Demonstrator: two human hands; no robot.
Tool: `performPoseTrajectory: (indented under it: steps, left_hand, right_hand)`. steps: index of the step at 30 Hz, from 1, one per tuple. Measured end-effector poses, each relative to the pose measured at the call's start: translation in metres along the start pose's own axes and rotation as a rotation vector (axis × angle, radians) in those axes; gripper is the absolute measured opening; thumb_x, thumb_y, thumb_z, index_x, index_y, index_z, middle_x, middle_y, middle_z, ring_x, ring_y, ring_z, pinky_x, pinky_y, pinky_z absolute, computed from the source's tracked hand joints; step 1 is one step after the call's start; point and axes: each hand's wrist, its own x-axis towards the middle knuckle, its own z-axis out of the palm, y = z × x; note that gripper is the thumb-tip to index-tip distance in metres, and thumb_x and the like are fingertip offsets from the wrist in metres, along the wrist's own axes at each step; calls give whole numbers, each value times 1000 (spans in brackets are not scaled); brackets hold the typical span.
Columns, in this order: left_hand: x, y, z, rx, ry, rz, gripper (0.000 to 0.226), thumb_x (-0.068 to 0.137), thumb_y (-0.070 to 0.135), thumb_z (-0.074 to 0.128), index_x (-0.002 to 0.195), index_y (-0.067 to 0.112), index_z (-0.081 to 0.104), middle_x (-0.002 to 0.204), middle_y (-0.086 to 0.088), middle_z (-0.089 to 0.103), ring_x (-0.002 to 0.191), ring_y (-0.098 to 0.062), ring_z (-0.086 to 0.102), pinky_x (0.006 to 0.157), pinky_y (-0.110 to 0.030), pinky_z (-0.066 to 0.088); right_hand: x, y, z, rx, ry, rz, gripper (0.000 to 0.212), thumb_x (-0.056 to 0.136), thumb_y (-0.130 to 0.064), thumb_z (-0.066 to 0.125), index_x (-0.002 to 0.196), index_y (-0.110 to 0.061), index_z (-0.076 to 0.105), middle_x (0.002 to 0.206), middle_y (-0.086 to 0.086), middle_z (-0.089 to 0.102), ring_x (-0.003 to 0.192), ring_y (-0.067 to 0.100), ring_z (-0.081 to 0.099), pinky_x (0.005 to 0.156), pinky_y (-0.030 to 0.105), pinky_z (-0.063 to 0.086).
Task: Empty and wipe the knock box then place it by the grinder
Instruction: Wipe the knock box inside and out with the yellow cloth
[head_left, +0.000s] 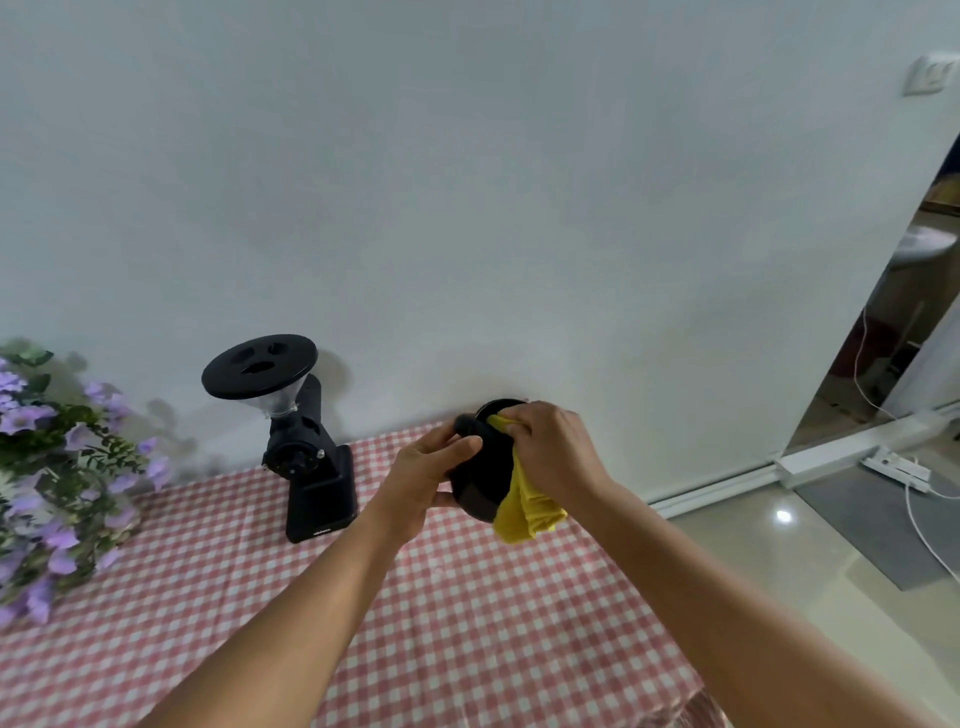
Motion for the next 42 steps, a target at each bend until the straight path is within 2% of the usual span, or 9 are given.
performPoseTrajectory:
  steps: [7, 12, 16, 20, 24, 29, 35, 39, 42]
  left_hand:
    - [-2, -4, -3, 63, -41, 30, 39, 87, 22, 74, 125, 29, 70, 122, -2, 74, 117, -24, 68, 88, -51, 59]
    - [-1, 0, -5, 33, -42, 39, 40, 90, 27, 72, 129, 29, 67, 126, -3, 72, 119, -26, 67, 94, -58, 56]
    - [-2, 2, -5, 33, -41, 28, 37, 92, 26, 69, 129, 29, 68, 124, -3, 73, 116, -26, 68, 90, -54, 59]
    - [-3, -2, -2, -3, -7, 2, 38, 86, 30, 73, 124, 32, 70, 119, 0, 75, 111, -27, 71, 82, -49, 61]
    - [0, -4, -3, -27, 12, -9, 44, 78, 38, 77, 121, 34, 72, 119, 0, 75, 111, -30, 70, 86, -54, 60]
    - [3, -5, 0, -59, 11, 2, 44, 80, 38, 76, 123, 33, 71, 123, -3, 73, 115, -32, 68, 94, -60, 55]
    - [4, -10, -3, -141, 3, -19, 47, 82, 37, 77, 127, 29, 69, 128, -3, 71, 115, -37, 68, 97, -66, 51]
    - [4, -16, -4, -184, 0, -31, 51, 81, 36, 78, 130, 27, 67, 133, -6, 68, 116, -39, 67, 96, -66, 51]
    - [3, -19, -5, -196, 2, -39, 49, 82, 36, 76, 130, 27, 67, 132, -7, 69, 116, -40, 66, 95, -65, 52]
  right_hand:
    - [8, -6, 8, 68, 38, 196, 16, 84, -13, 59, 80, -7, 73, 80, 9, 72, 78, 28, 66, 71, 38, 54]
    - [0, -10, 11, 267, 116, 157, 15, 90, -18, 62, 96, -20, 76, 90, -6, 74, 83, 14, 66, 76, 29, 53]
    - [-10, 3, 19, 243, 145, 29, 18, 92, -19, 63, 103, -24, 76, 99, -5, 71, 94, 16, 65, 87, 30, 51]
    - [-17, 12, 20, 182, 163, -114, 19, 93, -18, 64, 107, -23, 76, 102, -3, 68, 94, 17, 65, 87, 27, 52]
    - [-22, 20, 19, 121, 194, -290, 19, 92, -13, 63, 104, -21, 76, 101, -4, 72, 96, 18, 65, 85, 30, 54]
    - [-15, 17, 20, 50, 253, -258, 23, 95, -12, 59, 111, -18, 74, 109, -2, 74, 103, 18, 62, 91, 30, 52]
    - [-21, 27, 20, -184, 237, -669, 23, 91, -15, 62, 110, -10, 74, 119, 2, 72, 84, 25, 60, 76, 35, 57]
    - [-17, 39, 17, -343, 196, -821, 34, 81, -15, 78, 114, -9, 72, 124, 5, 70, 84, 26, 62, 78, 39, 57]
    - [-15, 44, 14, -426, 126, -933, 27, 86, -18, 72, 112, -12, 71, 122, 0, 70, 83, 21, 56, 76, 34, 53]
